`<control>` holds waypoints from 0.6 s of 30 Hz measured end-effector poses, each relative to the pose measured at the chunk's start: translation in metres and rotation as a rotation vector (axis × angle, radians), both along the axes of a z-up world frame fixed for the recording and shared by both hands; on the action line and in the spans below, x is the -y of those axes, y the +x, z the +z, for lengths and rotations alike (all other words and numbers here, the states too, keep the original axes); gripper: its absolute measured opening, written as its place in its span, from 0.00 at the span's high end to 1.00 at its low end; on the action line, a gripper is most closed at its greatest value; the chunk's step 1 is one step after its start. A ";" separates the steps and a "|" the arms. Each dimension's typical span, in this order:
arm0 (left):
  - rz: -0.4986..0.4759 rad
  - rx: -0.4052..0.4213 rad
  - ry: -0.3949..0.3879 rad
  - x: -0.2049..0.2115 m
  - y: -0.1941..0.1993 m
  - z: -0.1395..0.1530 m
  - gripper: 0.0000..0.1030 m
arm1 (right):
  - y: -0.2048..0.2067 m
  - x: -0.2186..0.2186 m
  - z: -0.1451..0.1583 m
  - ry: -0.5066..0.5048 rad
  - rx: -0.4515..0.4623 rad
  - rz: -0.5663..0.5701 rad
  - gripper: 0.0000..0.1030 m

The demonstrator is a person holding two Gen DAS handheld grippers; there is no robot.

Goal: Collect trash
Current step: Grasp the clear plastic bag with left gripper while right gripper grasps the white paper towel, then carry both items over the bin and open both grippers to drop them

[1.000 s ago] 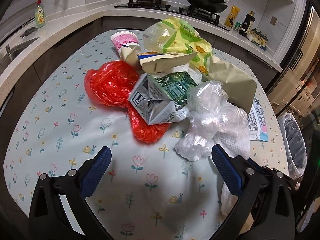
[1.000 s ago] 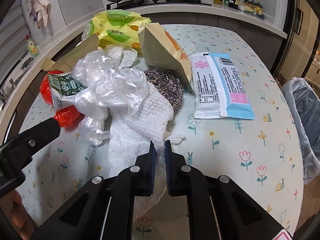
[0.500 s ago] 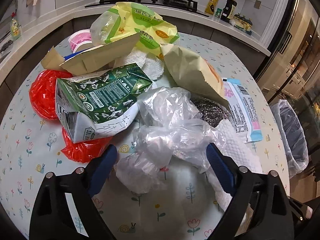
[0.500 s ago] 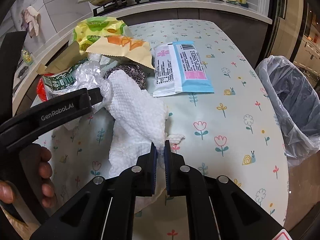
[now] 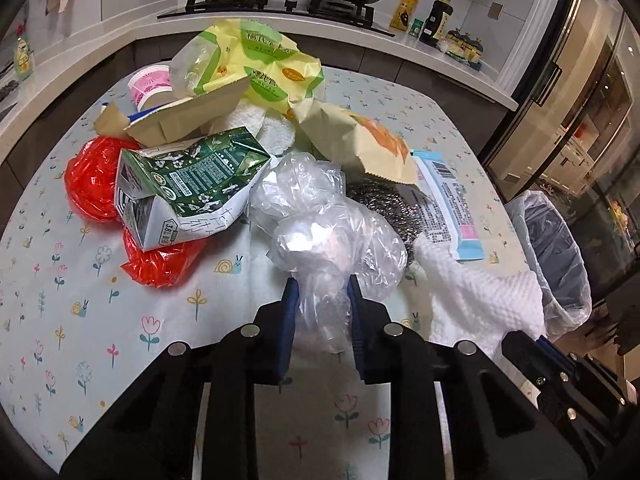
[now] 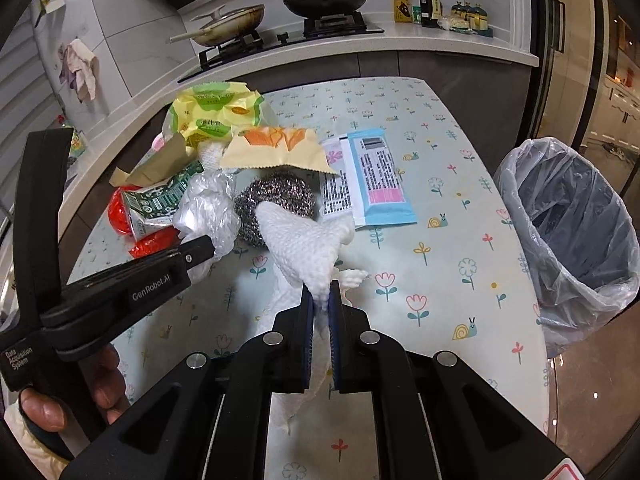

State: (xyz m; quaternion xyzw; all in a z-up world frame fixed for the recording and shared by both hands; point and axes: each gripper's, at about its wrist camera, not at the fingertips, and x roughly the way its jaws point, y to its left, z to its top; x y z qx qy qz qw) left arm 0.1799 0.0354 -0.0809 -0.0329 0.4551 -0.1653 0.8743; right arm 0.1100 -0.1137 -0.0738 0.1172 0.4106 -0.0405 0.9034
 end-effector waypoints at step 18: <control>-0.178 0.112 -0.034 0.081 -0.064 0.070 0.78 | -0.069 0.084 0.058 0.025 0.187 -0.184 0.93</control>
